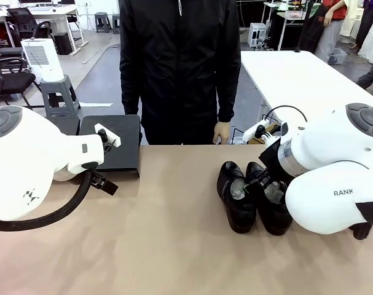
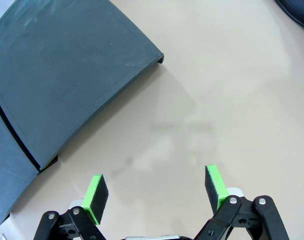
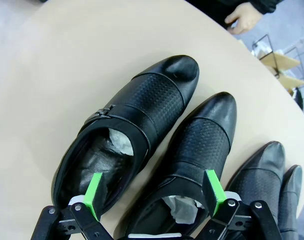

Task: Organize the shoes by placing them on the stand.
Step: Pick up one Shoe and place it in the middle of the table.

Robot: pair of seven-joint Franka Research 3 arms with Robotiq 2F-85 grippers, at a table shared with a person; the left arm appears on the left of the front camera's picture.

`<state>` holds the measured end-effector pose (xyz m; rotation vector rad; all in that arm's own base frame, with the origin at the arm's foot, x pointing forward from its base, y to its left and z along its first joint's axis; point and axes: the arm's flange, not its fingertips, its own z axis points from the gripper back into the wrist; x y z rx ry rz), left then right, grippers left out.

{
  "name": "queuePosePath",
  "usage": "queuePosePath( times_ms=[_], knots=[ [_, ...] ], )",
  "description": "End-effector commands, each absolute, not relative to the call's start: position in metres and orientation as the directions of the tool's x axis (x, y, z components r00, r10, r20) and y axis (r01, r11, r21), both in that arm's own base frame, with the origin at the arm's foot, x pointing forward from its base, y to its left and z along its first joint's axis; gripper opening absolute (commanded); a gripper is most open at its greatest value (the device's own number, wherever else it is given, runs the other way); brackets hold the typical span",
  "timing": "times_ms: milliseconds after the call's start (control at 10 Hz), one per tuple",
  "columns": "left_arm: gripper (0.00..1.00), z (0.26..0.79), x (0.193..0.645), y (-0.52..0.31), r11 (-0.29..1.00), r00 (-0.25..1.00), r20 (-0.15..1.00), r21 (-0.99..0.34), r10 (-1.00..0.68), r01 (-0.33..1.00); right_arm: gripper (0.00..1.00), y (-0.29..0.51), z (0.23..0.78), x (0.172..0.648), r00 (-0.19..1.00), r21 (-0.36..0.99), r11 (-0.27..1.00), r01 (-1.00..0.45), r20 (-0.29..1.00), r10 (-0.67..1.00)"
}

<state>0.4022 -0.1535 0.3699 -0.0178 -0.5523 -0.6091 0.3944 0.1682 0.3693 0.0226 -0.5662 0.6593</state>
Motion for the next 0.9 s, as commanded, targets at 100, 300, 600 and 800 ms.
queuePosePath(
  times_ms=[100, 300, 600, 800],
  knots=[
    [1.00, 0.370, 0.402, -0.153, 0.825, 0.681, 0.497, 0.143, -0.538, 0.547, 1.00, 0.168, 0.369, 0.394, 0.646, -0.155, 0.796, -0.585, 0.505, 0.573],
    [1.00, 0.413, 0.397, -0.140, 0.833, 0.670, 0.547, 0.099, -0.503, 0.544, 1.00, 0.139, 0.408, 0.392, 0.671, -0.144, 0.824, -0.548, 0.512, 0.536],
    [1.00, 0.471, 0.403, -0.099, 0.850, 0.723, 0.571, -0.079, -0.390, 0.521, 1.00, 0.089, 0.463, 0.382, 0.680, -0.004, 0.834, -0.552, 0.577, 0.453],
    [1.00, 0.488, 0.414, -0.059, 0.833, 0.768, 0.558, -0.227, -0.314, 0.505, 1.00, 0.029, 0.479, 0.388, 0.746, 0.263, 0.774, -0.576, 0.556, 0.366]
  ],
)
